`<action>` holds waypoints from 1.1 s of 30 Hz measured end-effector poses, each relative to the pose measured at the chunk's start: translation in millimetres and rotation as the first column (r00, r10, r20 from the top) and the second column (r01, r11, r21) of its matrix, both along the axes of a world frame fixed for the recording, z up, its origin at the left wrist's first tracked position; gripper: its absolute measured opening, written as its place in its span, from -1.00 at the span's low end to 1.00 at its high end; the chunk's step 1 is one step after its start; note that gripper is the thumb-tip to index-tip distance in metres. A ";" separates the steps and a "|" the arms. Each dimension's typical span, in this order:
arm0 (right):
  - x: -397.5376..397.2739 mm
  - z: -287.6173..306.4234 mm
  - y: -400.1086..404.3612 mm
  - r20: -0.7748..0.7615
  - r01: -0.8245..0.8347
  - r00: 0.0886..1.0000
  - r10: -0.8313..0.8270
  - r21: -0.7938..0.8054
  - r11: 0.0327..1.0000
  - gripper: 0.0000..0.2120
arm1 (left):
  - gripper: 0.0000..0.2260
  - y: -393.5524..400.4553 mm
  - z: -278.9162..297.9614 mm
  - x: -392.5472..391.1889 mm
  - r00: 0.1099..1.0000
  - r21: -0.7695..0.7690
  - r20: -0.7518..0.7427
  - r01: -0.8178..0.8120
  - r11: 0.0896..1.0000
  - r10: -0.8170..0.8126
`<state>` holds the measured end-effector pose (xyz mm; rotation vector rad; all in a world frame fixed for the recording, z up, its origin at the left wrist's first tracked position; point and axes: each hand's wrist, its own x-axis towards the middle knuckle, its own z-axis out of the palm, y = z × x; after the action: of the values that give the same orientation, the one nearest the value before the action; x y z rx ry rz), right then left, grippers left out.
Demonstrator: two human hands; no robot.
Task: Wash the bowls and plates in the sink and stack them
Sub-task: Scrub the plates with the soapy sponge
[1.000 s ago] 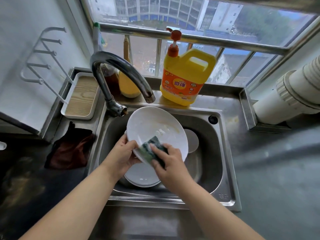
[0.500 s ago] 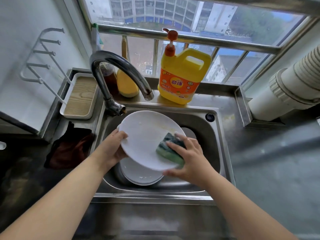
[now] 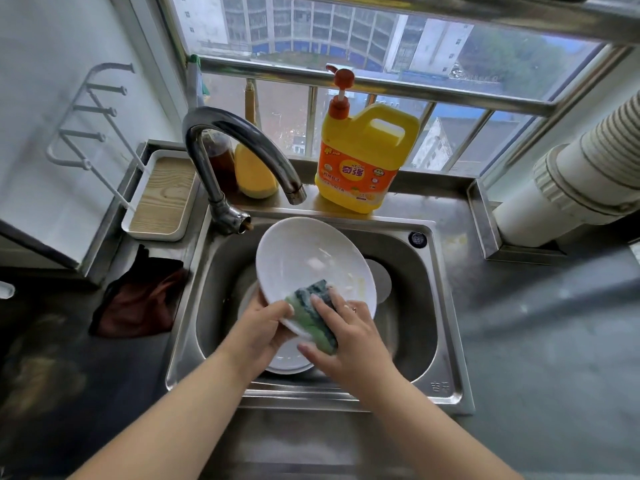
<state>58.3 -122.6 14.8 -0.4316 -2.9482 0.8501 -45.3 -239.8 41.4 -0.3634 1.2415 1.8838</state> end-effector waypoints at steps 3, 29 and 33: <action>4.0 -2.1 15.4 0.052 -0.060 0.997 0.061 -0.020 0.998 -0.41 | -0.51 -8.0 1.7 -8.2 1.000 -0.022 -0.020 -0.004 1.000 0.004; -16.3 -3.3 -1.3 -0.002 -0.003 1.000 0.003 -0.236 0.972 -0.57 | -0.58 -14.3 1.1 -29.9 0.996 -0.074 -0.092 0.009 0.997 -0.015; -16.3 -19.2 44.9 0.053 0.092 0.995 -0.090 -0.031 0.995 -0.59 | -0.62 -20.3 0.0 -33.6 0.997 -0.124 -0.069 0.021 0.992 -0.030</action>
<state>42.0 -77.7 -4.4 -0.5938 -2.9376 0.8919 -78.9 -260.1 41.5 -0.3472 1.4078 1.8163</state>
